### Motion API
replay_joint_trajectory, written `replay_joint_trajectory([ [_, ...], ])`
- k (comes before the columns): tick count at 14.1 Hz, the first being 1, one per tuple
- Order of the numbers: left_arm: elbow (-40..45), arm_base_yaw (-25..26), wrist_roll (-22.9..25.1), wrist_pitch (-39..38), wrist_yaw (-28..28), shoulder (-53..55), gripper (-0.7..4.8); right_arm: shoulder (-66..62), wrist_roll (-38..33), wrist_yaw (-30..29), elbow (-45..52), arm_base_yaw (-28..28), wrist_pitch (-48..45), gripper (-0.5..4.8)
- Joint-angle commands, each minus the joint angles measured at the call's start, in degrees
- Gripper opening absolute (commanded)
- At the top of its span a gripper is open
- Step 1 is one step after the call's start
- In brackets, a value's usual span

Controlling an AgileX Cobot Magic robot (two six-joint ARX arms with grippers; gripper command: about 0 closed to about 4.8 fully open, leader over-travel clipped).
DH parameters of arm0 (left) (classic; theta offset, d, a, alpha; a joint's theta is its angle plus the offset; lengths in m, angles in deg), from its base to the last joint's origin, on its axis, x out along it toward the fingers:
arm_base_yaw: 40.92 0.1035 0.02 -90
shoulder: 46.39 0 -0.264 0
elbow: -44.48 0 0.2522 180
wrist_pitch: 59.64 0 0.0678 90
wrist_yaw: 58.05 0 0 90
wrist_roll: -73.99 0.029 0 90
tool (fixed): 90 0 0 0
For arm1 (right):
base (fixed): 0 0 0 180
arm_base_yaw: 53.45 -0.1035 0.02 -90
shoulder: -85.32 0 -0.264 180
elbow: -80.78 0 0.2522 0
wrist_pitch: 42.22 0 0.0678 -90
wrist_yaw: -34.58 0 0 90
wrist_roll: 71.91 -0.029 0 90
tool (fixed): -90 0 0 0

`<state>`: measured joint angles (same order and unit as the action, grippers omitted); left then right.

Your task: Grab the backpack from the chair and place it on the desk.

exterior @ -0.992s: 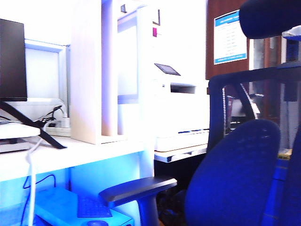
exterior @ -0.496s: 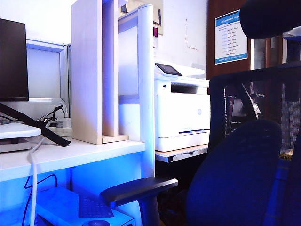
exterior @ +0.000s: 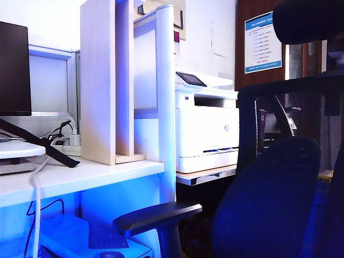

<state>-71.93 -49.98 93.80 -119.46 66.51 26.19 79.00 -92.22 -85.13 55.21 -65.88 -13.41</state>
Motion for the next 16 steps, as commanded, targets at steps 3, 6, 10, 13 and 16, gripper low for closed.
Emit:
replay_joint_trajectory([
  [3, 4.5, -2.6, -6.3, 1.4, -9.0, -13.5, -0.05, 0.0, 8.2, 8.3, -0.3, 0.3, -0.7, 0.93],
  [6, 17.6, -2.6, -10.1, 5.6, -11.9, -26.0, -0.05, 0.1, 8.4, 8.6, -0.4, 0.9, -0.7, 0.83],
  [10, 47.3, -2.6, -19.3, 10.3, -17.5, -50.4, -0.05, 0.1, 13.5, 17.6, -0.3, 0.9, 0.6, -0.05],
  [13, 58.8, -2.6, -20.5, 13.1, -20.4, -56.1, -0.05, 0.1, 16.2, 28.4, -0.3, 0.9, 2.3, -0.08],
  [16, 68.0, -2.6, -23.7, 20.6, -21.8, -58.4, -0.05, 0.1, 17.4, 33.0, -0.2, 0.9, 2.7, -0.08],
])
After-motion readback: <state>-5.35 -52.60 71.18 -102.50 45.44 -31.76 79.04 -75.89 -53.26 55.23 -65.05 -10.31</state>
